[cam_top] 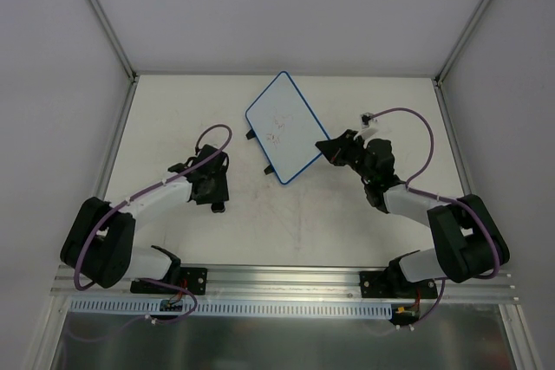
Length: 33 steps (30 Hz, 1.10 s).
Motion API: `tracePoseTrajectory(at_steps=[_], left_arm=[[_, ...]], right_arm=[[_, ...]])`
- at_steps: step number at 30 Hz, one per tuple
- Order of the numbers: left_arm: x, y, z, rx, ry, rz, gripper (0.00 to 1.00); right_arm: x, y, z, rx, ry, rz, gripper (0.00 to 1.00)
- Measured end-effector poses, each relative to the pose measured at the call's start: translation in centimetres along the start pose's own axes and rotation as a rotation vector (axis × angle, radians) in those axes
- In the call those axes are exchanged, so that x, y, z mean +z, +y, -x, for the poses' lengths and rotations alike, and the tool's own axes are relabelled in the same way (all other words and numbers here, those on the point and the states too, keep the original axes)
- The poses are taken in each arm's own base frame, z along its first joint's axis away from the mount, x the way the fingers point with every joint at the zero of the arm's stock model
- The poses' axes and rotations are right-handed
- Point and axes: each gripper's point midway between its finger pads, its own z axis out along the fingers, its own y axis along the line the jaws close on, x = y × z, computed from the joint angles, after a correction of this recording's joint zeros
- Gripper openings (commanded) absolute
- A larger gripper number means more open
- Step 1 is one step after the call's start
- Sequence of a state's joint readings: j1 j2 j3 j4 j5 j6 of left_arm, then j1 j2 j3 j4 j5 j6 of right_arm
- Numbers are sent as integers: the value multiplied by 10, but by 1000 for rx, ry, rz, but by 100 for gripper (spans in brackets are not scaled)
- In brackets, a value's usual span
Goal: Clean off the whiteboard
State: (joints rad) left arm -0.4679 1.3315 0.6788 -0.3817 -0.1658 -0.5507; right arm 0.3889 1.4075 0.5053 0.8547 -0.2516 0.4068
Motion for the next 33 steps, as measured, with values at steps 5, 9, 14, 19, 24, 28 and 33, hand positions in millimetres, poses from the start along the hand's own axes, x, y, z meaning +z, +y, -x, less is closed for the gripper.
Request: tracePoseTrajectory(at_steps=[5, 9, 14, 19, 24, 28, 33], left_arm=[[4, -6, 0, 22, 14, 5, 41], [8, -9, -3, 38, 25, 12, 41], [9, -9, -4, 35, 24, 23, 30], [2, -11, 3, 29, -8, 5, 10], [-30, -29, 38, -1, -140, -85, 2], [-60, -50, 76, -29, -263, -175, 0], [-81, -83, 111, -23, -360, -308, 0]], right_arm=[[0, 0, 0, 0, 0, -1, 0], [0, 0, 0, 0, 0, -1, 0], [0, 0, 0, 0, 0, -1, 0], [0, 0, 0, 0, 0, -1, 0], [0, 0, 0, 0, 0, -1, 0], [0, 0, 0, 0, 0, -1, 0], [0, 0, 0, 0, 0, -1, 0]])
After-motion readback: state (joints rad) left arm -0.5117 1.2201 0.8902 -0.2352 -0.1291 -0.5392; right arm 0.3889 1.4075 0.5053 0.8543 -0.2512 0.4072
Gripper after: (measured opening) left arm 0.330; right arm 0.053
